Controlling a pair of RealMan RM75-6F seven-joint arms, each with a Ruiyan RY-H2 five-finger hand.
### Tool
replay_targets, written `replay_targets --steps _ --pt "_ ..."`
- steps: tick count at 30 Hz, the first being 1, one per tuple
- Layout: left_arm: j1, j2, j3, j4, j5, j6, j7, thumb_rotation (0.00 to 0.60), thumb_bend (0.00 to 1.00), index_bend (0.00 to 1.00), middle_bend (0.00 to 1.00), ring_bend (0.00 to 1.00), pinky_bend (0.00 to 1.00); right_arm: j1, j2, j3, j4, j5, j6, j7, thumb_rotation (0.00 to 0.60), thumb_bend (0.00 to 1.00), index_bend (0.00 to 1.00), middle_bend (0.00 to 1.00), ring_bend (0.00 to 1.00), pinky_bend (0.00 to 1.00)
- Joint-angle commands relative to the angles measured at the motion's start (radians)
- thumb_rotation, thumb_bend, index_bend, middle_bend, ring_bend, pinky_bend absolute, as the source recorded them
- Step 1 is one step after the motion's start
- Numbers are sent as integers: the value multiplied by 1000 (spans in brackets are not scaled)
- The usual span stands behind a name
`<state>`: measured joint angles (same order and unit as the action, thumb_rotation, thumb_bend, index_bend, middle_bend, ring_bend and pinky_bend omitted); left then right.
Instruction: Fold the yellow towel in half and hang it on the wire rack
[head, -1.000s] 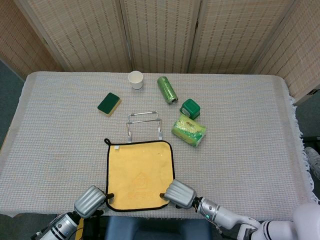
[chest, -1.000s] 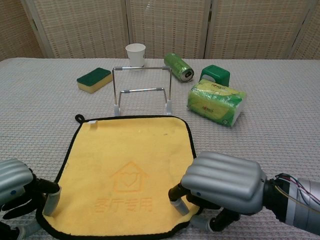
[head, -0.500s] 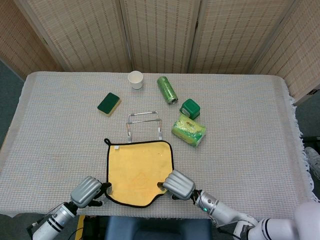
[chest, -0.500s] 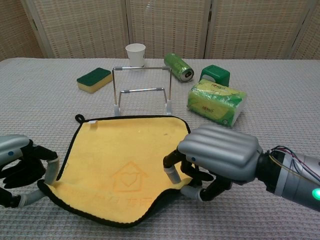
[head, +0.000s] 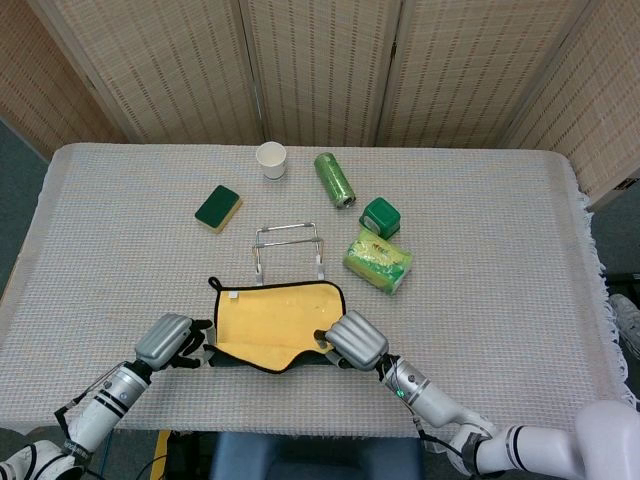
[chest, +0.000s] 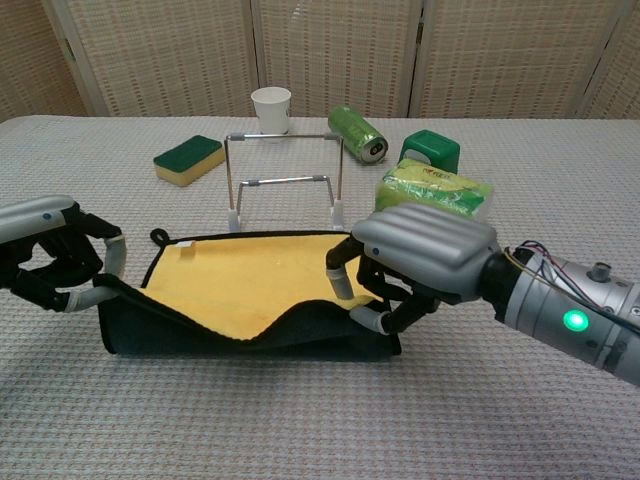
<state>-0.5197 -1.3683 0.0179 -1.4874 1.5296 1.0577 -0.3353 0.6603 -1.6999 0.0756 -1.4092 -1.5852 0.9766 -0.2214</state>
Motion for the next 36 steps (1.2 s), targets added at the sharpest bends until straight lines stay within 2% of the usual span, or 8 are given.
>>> replay_targets --steps 1,14,30,34,36 --pt "-24 7 -28 7 -52 -53 -40 600 492 580 934 869 905 6 -16 15 24 21 0 -10 600 505 690 902 1000 1000" --pt "-109 29 -103 38 -206 -258 -146 600 492 566 934 869 905 50 -97 79 141 100 -3 -35 600 505 702 906 1000 1000" --pt "-160 -17 -148 141 -310 -368 -120 600 491 513 934 870 905 87 -159 116 235 181 -12 -91 600 505 702 906 1000 1000" --pt "-166 -26 -151 163 -325 -387 -113 600 490 463 934 869 905 95 -169 119 249 193 -14 -98 600 505 702 905 1000 1000" --pt "-168 -28 -153 170 -331 -395 -111 600 487 402 932 868 905 100 -175 121 257 199 -16 -101 600 505 702 905 1000 1000"
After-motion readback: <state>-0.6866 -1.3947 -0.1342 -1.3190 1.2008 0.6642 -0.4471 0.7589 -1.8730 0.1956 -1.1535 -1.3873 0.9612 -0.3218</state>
